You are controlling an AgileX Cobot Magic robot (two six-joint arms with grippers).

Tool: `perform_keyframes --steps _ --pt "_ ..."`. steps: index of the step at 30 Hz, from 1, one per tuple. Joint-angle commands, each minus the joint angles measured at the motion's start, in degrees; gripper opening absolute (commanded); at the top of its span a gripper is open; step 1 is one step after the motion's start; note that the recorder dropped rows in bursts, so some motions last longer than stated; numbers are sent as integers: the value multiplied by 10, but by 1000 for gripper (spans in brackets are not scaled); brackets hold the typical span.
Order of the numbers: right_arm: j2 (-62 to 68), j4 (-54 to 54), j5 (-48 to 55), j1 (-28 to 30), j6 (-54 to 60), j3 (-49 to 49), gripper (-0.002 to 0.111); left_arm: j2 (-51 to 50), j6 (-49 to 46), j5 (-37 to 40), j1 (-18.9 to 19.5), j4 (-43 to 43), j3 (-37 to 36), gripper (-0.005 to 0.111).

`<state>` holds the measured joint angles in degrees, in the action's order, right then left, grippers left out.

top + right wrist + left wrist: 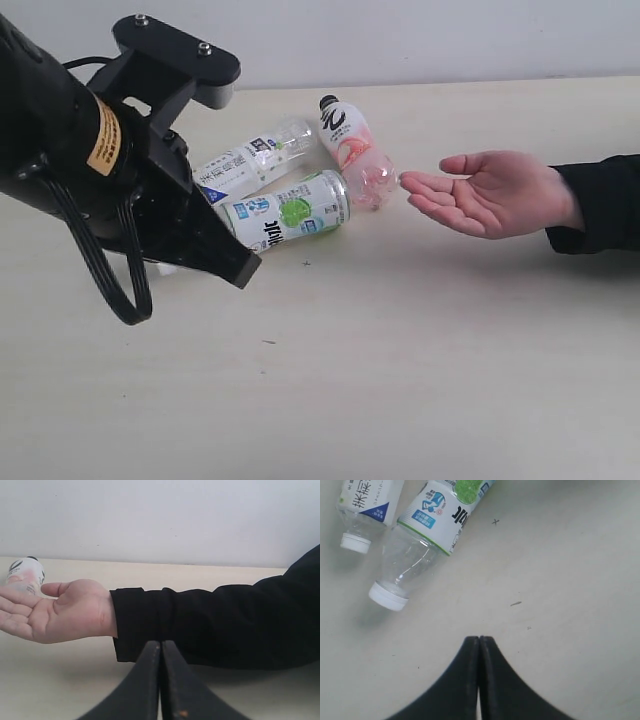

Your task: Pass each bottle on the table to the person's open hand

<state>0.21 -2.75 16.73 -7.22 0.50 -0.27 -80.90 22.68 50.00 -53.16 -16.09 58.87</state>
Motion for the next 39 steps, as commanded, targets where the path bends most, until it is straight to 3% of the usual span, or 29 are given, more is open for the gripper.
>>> perform_keyframes --steps 1,12,18,23,30,32,39 --pt "-2 -1 -5 -2 -1 3 0 5 -1 -9 1 -2 -2 0" --pt "-2 -1 -5 -2 -1 3 0 4 -1 -27 1 3 -2 0" --pt "-2 -1 -5 -2 -1 3 0 4 -30 -27 6 74 -2 0" --pt "-2 -1 -5 -2 -1 3 0 2 -162 -27 59 199 -2 0" --pt "-2 -1 -5 -2 -1 3 0 2 -331 -29 179 409 -2 0" --pt "-2 -1 -5 -2 -1 3 0 2 -347 -33 195 421 -2 0" --pt "-2 -1 -5 -2 -1 3 0 2 -347 -42 198 390 -2 0"
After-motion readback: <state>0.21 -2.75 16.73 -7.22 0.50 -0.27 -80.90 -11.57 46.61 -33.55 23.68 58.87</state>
